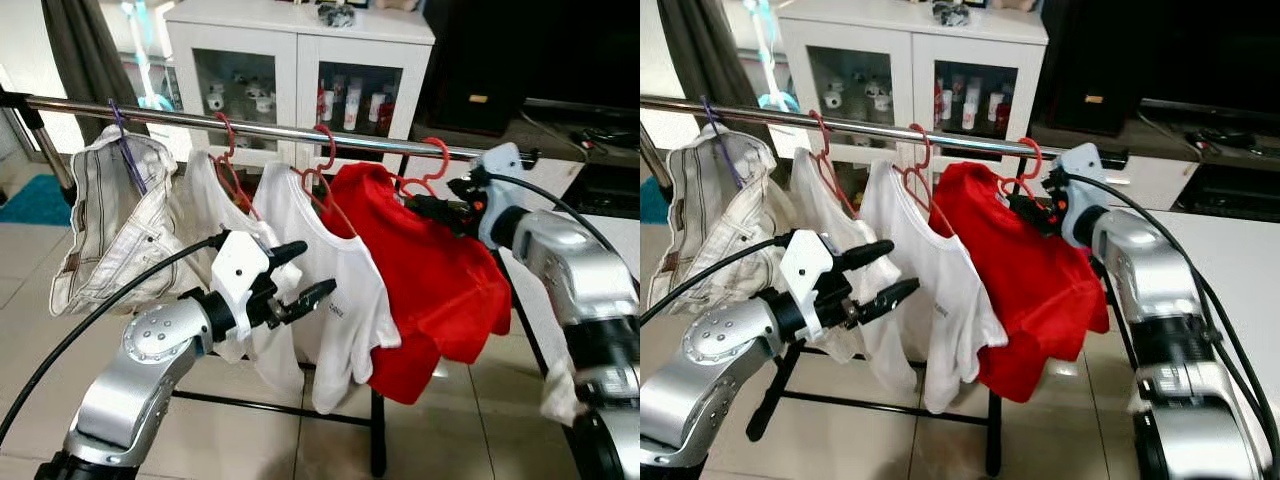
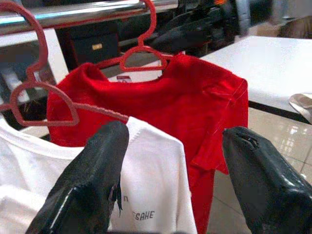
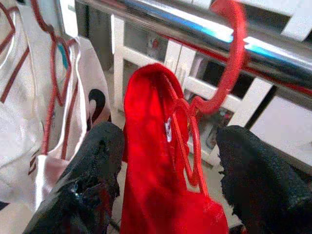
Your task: Hang hanger
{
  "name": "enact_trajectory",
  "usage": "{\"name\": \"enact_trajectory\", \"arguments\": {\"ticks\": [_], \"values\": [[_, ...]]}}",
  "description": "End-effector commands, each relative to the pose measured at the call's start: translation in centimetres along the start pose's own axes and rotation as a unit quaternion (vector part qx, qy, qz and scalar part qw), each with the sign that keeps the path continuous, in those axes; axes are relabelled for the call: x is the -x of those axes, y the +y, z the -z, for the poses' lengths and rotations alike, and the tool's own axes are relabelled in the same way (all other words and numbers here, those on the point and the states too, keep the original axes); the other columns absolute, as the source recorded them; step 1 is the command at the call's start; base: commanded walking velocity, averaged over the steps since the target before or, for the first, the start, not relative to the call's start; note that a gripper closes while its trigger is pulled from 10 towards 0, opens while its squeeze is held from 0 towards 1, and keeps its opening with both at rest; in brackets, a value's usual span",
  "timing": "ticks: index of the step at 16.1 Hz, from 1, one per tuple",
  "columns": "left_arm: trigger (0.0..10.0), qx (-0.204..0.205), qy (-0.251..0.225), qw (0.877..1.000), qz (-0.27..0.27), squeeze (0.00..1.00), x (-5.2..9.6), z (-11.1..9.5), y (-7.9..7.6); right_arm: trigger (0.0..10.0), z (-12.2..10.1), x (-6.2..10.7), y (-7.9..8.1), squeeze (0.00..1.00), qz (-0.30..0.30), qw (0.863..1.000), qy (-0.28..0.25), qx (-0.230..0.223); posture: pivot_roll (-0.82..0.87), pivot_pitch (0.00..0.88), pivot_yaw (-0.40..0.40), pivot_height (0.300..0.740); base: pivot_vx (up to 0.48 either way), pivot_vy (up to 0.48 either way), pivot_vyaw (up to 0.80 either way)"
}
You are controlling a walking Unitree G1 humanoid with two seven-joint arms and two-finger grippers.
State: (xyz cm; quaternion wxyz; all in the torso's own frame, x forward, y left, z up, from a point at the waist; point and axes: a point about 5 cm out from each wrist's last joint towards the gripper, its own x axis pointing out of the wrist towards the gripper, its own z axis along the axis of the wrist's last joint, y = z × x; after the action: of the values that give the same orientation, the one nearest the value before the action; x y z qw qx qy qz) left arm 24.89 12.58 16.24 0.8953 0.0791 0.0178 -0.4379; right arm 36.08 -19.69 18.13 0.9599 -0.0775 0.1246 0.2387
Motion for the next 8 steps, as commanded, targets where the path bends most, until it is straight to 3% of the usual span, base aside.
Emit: {"name": "enact_trajectory", "arguments": {"ticks": [1, 2, 3, 4, 5, 8], "values": [[10.0, 0.001, -0.002, 1.000, 0.014, 0.00, -0.1, -0.3, -0.5, 10.0, -0.1, -0.3, -0.1, 0.00, -0.004, 1.000, 0.004, 0.007, -0.08, 0.000, -0.045, 0.740, 0.000, 0.000, 0.00], [10.0, 0.003, -0.002, 1.000, 0.016, 0.00, 0.0, -0.3, -0.5, 10.0, 0.1, -0.7, -0.4, 0.00, -0.005, 1.000, 0.021, 0.015, -0.08, 0.000, -0.047, 0.740, 0.000, 0.000, 0.00], [10.0, 0.003, -0.001, 1.000, 0.016, 0.00, 0.0, -0.3, -0.5, 5.1, 0.2, -0.9, -0.5, 0.00, -0.006, 1.000, 0.026, 0.018, -0.08, 0.000, -0.049, 0.740, 0.000, 0.000, 0.00], [10.0, 0.003, 0.000, 1.000, 0.015, 0.00, 0.1, -0.3, -0.5, 3.2, 0.1, -1.1, -0.7, 0.00, -0.007, 0.999, 0.029, 0.019, -0.08, 0.000, -0.051, 0.740, 0.000, 0.000, 0.00], [10.0, 0.004, 0.001, 1.000, 0.013, 0.00, 0.1, -0.2, -0.5, 0.0, 0.1, -1.3, -0.7, 0.00, -0.010, 0.999, 0.033, 0.015, -0.08, 0.000, -0.052, 0.740, 0.000, 0.000, 0.00], [10.0, 0.005, 0.001, 1.000, 0.015, 0.00, 0.1, -0.2, -0.6, 0.0, 0.3, -1.5, -0.9, 0.00, -0.007, 0.999, 0.044, 0.015, -0.08, 0.000, -0.050, 0.740, 0.000, 0.000, 0.00]]}}
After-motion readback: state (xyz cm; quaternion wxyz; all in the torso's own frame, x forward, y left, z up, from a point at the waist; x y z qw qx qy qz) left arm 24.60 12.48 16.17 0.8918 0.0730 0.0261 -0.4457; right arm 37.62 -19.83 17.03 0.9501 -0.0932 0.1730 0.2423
